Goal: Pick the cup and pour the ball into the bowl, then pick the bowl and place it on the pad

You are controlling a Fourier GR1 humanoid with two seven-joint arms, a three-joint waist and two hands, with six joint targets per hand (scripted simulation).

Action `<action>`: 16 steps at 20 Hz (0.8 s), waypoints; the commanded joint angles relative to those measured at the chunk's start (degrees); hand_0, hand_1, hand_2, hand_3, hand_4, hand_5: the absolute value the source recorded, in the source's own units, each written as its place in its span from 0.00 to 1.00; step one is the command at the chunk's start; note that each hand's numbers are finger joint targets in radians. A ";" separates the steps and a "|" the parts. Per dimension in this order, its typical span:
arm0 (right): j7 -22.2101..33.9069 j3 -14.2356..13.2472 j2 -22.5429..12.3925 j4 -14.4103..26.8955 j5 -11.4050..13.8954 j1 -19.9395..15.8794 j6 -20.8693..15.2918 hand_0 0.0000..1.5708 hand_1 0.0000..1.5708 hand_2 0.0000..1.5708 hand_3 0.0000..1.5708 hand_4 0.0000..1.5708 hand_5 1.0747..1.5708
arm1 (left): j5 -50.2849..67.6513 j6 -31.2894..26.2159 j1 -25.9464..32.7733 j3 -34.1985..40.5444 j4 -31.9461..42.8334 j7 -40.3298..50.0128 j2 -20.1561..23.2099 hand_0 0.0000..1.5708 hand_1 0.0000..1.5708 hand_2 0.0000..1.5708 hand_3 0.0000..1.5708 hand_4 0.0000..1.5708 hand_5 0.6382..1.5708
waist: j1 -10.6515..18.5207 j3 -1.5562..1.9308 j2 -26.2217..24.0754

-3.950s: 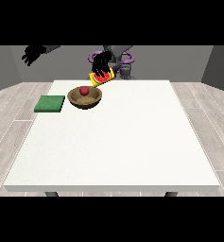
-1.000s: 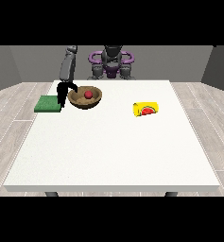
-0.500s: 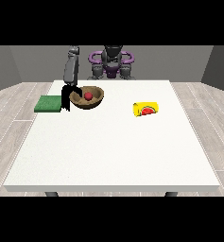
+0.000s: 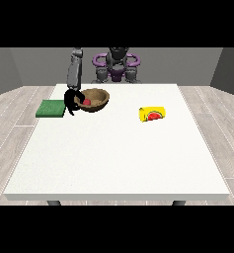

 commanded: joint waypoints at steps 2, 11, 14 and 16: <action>10.71 1.06 -8.74 2.76 5.07 4.39 -5.80 1.00 1.00 1.00 0.79 0.64 0.95 | 0.77 -2.03 2.51 0.92 1.75 -1.17 0.38 0.00 0.00 0.00 0.00 0.74 0.96 | -0.37 1.19 0.51; 26.02 4.03 -18.19 -4.35 4.20 1.88 -2.90 1.00 1.00 1.00 0.62 0.67 0.97 | -1.04 -1.29 5.22 3.66 6.84 -3.29 3.37 0.00 0.00 0.00 0.00 0.76 0.97 | -5.86 1.27 -3.13; 32.71 5.94 -22.49 -7.36 5.75 -1.22 -1.28 1.00 1.00 1.00 0.46 0.67 0.98 | -3.05 -1.14 7.00 3.11 9.27 -5.72 3.12 0.00 0.00 0.00 0.00 0.77 0.97 | -9.12 1.35 -4.17; 36.58 5.86 -25.90 -8.15 5.48 -1.98 1.59 1.00 1.00 1.00 0.43 0.69 0.99 | -2.13 -3.00 8.34 4.10 11.62 -5.93 4.52 0.00 0.00 0.00 0.00 0.77 0.97 | -9.96 1.40 -5.84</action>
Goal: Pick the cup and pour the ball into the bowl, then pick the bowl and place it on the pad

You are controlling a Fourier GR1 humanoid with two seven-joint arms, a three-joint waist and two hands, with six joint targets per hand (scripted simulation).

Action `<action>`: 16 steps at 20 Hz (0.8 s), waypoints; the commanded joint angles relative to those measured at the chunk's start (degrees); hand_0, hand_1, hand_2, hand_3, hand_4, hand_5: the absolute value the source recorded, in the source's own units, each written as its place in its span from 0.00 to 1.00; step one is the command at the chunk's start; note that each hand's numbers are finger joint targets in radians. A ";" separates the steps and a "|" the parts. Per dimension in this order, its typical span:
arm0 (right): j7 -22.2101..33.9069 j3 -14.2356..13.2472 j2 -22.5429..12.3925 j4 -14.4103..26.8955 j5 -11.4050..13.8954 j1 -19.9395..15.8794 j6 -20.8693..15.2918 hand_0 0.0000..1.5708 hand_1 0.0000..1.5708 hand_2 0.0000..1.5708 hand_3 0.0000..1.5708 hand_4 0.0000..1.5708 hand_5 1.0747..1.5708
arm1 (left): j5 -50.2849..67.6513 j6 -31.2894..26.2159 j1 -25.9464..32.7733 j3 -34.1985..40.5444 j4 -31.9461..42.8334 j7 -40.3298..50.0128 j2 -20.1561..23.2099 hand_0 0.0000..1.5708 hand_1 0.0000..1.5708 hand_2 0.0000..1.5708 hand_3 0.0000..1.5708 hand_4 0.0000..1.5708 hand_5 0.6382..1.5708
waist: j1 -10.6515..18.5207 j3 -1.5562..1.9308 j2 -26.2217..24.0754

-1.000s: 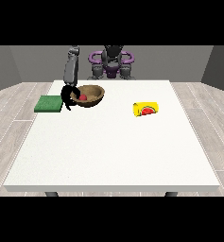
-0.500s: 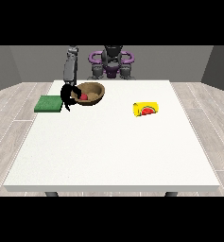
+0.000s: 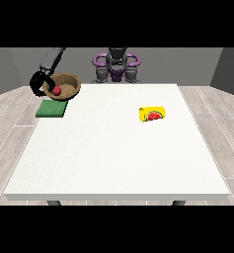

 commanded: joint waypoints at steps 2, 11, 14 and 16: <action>7.44 -2.54 -8.12 0.52 -1.41 -1.31 4.61 1.00 1.00 1.00 0.43 0.69 0.99 | -1.15 -1.66 6.91 0.55 1.21 -5.67 -1.33 0.00 0.00 0.00 0.00 0.76 0.97 | -1.62 0.01 -2.39; 5.06 -3.90 -11.04 4.75 -0.45 -6.36 8.17 1.00 1.00 1.00 0.34 0.70 0.99 | -0.48 0.03 4.97 0.88 3.76 -8.13 1.88 0.00 0.00 0.00 0.00 0.77 0.98 | -3.34 0.07 2.64; 2.76 -5.18 -8.84 7.56 -0.68 -8.07 5.04 1.00 1.00 1.00 0.31 0.68 1.00 | 0.52 -0.82 4.54 1.58 3.20 -9.72 2.79 0.00 0.00 0.00 0.00 0.77 0.98 | -1.19 0.08 5.51; 2.92 -5.83 -7.82 9.53 -1.52 -9.24 5.08 1.00 1.00 1.00 0.29 0.68 0.99 | 1.12 -0.39 4.67 0.66 1.97 -8.38 1.92 0.00 0.00 0.00 0.00 0.77 0.98 | -0.81 0.09 4.24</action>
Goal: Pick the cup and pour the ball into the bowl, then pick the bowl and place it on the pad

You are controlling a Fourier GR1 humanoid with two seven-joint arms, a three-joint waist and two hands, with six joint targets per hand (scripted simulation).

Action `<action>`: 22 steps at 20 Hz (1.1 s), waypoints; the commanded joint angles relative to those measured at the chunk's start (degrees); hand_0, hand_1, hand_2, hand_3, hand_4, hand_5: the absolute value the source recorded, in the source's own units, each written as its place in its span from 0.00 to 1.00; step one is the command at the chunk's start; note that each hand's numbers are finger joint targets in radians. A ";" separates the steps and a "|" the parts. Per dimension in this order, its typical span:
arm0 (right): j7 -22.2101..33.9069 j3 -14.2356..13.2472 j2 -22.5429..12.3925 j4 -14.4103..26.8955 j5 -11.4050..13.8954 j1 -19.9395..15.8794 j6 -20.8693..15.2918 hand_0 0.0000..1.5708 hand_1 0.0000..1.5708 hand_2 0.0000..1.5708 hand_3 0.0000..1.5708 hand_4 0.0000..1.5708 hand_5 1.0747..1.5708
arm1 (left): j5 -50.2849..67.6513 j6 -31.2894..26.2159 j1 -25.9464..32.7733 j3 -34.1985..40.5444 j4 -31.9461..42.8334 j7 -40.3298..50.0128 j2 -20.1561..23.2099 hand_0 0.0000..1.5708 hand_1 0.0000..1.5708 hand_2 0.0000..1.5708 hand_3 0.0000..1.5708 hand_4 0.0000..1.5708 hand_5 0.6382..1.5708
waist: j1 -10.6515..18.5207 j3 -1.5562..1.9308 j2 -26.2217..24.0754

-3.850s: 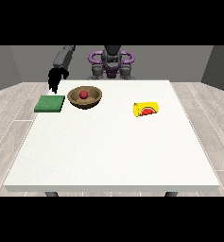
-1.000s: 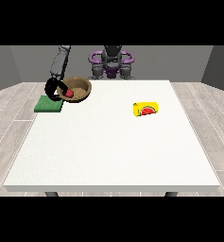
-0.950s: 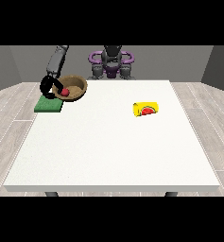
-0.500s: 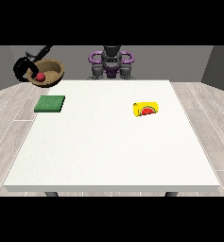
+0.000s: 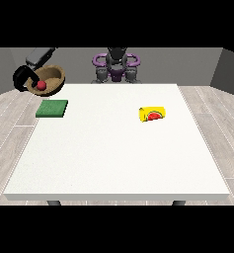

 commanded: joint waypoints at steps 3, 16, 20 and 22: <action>-1.57 0.94 5.57 2.17 0.37 -1.96 -2.58 1.00 1.00 1.00 0.29 0.67 1.00 | -0.62 0.44 0.34 -0.69 0.23 -2.79 0.46 0.00 0.00 0.00 0.00 0.77 0.98 | 0.21 -0.01 1.10; -0.53 -2.20 3.02 7.23 -0.39 -4.58 -6.99 1.00 1.00 1.00 0.69 0.00 0.96 | 2.19 -0.65 -0.31 0.17 2.84 0.80 5.11 0.00 0.00 0.00 0.00 0.76 0.99 | -1.06 -0.02 -0.60; -3.23 -6.09 -0.85 9.95 -2.60 -7.63 -6.67 0.96 0.96 0.90 0.52 0.00 0.96 | 2.45 -1.85 0.61 0.47 1.46 -3.88 4.76 0.00 0.00 0.00 0.00 0.76 0.99 | 0.98 0.02 4.95; -4.45 -6.75 -0.19 10.76 -3.64 -6.74 -5.39 0.93 0.93 0.88 0.51 0.00 0.94 | 3.03 -3.39 2.22 1.16 2.75 -5.57 4.87 0.00 0.00 0.00 0.00 0.76 0.99 | 1.03 0.02 5.09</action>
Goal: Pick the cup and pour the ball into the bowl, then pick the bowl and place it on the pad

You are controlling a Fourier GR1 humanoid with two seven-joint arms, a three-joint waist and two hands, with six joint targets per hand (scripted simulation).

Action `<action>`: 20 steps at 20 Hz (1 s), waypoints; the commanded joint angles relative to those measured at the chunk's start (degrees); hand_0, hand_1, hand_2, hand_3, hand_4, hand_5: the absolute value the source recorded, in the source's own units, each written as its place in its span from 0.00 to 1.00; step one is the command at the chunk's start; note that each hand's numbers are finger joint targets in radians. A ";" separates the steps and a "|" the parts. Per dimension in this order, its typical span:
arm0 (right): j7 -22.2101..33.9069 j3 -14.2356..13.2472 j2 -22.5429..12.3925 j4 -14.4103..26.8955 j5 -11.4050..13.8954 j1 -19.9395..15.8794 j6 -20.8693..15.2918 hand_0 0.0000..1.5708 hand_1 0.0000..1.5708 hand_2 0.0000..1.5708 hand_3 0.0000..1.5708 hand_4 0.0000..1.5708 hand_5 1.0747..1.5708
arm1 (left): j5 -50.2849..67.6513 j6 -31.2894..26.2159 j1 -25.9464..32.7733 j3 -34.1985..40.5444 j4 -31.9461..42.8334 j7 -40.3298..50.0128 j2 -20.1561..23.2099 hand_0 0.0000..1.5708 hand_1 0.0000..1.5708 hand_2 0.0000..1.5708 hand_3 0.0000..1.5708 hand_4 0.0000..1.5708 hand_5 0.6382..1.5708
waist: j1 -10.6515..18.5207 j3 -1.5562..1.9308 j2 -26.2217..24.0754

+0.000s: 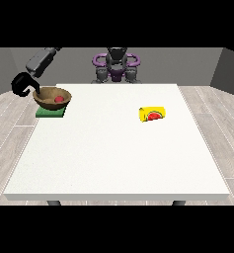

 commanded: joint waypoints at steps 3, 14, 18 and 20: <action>-3.26 -0.75 5.01 -0.81 -1.44 -1.59 -3.61 0.93 0.93 0.89 0.48 0.00 0.92 | -0.31 -1.40 -0.09 1.77 4.07 -3.71 3.75 0.00 0.00 0.00 0.00 0.76 0.99 | -0.29 -0.04 2.29; -3.72 3.96 1.44 4.04 3.41 -4.11 0.59 0.00 0.00 0.00 0.00 0.00 0.73 | 1.73 0.27 -1.11 -0.35 -0.49 -0.27 2.36 0.00 0.00 0.00 0.00 0.77 1.00 | 2.13 0.06 2.98; -0.89 5.02 0.96 5.58 4.78 -5.48 -0.40 0.00 0.00 0.00 0.00 0.00 0.67 | 2.22 0.90 -0.08 -3.07 -4.05 2.11 -0.75 0.00 0.00 0.00 0.00 0.76 1.00 | 3.06 0.04 -0.85; 3.16 6.98 -0.70 2.96 5.40 -6.10 3.34 0.00 0.00 0.00 0.00 0.00 0.66 | -0.45 4.91 0.28 -2.92 -0.95 -1.01 -2.68 0.00 0.00 0.00 0.00 0.76 1.00 | -0.75 -0.03 -2.61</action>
